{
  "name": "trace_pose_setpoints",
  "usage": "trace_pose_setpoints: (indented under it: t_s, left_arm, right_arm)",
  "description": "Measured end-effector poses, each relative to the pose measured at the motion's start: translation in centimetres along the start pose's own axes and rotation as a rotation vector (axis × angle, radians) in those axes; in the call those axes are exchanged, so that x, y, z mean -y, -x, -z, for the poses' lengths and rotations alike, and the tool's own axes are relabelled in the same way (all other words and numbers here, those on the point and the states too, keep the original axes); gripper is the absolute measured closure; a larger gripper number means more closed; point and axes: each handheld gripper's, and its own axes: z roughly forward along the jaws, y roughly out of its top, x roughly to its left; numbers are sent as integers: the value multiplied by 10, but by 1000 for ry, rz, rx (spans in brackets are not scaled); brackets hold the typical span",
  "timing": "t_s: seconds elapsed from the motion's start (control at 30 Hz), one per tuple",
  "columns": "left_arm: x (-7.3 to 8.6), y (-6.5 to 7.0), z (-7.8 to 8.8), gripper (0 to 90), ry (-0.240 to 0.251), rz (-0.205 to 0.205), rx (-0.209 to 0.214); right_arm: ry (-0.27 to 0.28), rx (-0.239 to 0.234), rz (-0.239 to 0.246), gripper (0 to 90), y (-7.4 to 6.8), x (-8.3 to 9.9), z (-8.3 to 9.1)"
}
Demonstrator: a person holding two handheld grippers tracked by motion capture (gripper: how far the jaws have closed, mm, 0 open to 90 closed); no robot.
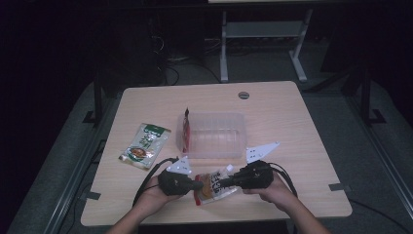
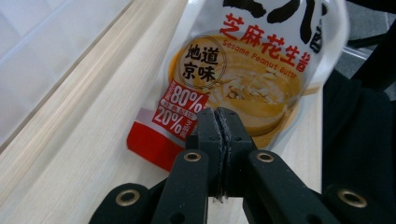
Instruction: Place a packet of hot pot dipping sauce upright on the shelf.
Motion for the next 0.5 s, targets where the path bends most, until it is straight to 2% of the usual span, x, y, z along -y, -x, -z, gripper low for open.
trace_pose_setpoints:
  t_s: [0.1,0.2,0.37,0.5]
  left_arm:
    - [-2,3,2,875,11,-21,9]
    - [-2,4,4,870,14,-35,11]
    - [1,4,12,844,27,-19,17]
    - [6,4,21,767,25,-5,26]
  right_arm:
    - [33,-13,19,899,-5,-7,2]
    - [39,-7,32,898,-6,-9,5]
    - [67,12,31,898,-6,-10,13]
    - [83,25,32,898,-6,-11,19]
